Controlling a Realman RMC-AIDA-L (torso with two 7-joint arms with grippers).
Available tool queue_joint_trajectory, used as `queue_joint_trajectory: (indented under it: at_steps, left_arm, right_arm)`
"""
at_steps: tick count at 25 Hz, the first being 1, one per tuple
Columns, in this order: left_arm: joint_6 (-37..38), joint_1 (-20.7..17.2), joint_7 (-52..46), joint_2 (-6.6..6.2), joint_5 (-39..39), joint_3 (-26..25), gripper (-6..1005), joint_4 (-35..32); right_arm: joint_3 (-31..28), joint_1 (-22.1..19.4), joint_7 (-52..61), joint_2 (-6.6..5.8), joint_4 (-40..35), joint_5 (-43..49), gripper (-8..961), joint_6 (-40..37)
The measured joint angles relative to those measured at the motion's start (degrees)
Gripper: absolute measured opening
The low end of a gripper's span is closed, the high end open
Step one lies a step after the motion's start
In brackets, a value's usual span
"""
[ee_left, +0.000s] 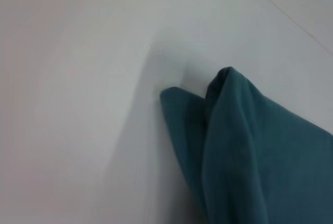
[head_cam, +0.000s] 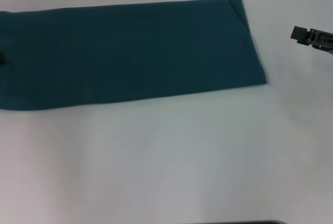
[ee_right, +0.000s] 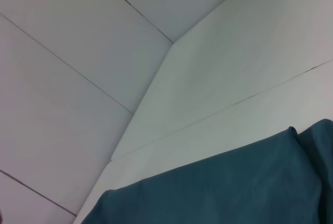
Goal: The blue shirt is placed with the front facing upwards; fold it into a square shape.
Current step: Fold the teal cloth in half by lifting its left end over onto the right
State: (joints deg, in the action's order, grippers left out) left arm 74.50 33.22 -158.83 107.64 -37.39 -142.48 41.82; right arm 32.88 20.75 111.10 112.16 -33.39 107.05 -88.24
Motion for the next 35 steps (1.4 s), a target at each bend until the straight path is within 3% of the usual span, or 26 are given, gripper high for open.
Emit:
queue_joint_trajectory:
  at_steps: [3,8,9,10,13,18,21,30,31,35]
  left_arm:
    - [3.2,1.0,-0.1,0.57,-1.0,-0.8,70,1.1]
    - [9.6,4.0,-1.1,3.25,-2.3,-1.0,70,7.2]
    - [9.6,4.0,-1.1,3.25,-2.3,-1.0,70,7.2]
    - [11.5,5.5,-2.4,4.08,-2.5,-0.5,70,9.4]
    - [13.6,8.3,-5.3,4.71,-2.3,2.6,70,11.5]
    - [14.4,12.6,-11.0,5.13,-2.2,10.8,70,14.8]
    - [15.0,14.5,-11.7,5.55,-2.2,11.9,70,15.6]
    - [16.7,21.8,-11.7,8.45,-2.2,12.8,71,16.1]
    - [16.6,23.1,-11.7,9.41,-2.2,13.8,71,16.0]
    - [14.9,24.6,-11.8,10.96,-2.2,15.0,72,15.4]
  right_arm:
    - [0.0,0.1,0.0,-0.02,0.0,0.0,607,0.0]
    - [0.3,0.2,-0.2,-0.09,0.0,0.0,606,0.0]
    - [0.3,0.2,-0.2,-0.08,0.0,0.1,605,0.0]
    - [0.3,0.2,-0.3,-0.07,0.0,0.2,605,0.0]
    - [0.3,0.3,-0.4,0.03,0.0,0.8,605,0.0]
    - [-0.2,0.4,-0.4,0.19,0.0,1.9,604,0.1]
    - [-0.1,0.5,-0.5,0.3,0.0,2.2,603,0.6]
    - [0.3,0.5,-0.5,0.58,0.0,2.2,601,1.3]
    - [0.3,0.5,-0.5,0.58,0.0,2.2,601,1.4]
    - [0.3,0.5,-0.5,0.62,0.0,2.2,600,1.5]
